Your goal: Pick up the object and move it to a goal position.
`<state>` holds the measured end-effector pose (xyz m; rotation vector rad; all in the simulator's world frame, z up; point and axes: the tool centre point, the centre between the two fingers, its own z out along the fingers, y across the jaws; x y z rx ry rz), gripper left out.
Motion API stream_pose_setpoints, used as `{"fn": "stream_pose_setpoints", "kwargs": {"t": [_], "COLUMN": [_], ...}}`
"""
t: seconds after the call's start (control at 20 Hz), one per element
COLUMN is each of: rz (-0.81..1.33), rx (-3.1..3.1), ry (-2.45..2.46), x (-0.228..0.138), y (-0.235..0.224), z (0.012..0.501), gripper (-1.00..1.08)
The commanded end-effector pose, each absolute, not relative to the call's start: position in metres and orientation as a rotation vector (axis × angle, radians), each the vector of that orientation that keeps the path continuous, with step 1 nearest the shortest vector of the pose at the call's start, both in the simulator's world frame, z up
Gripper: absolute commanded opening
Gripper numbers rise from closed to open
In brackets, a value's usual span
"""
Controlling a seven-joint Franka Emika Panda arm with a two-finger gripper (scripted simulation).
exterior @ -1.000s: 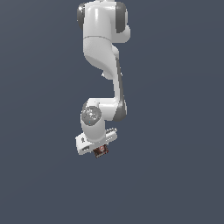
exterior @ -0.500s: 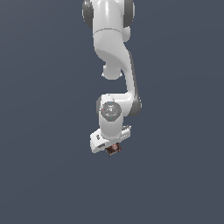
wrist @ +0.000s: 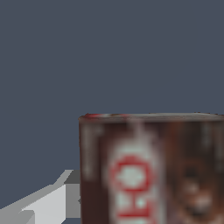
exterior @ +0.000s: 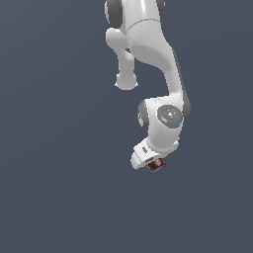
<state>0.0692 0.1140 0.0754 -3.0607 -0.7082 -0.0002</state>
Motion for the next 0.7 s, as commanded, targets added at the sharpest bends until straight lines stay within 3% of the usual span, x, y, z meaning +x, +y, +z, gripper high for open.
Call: {"fn": "stream_pose_setpoints", "kwargs": {"t": [0.0, 0.3, 0.65], "rz": [0.000, 0.000, 0.000], "rx": [-3.061, -3.061, -3.061], "ry": [-0.707, -0.707, -0.707], "x": [0.069, 0.071, 0.073], "y": [0.142, 0.188, 0.199], "z": [0.084, 0.099, 0.103], "gripper": [-1.00, -1.00, -1.00]}}
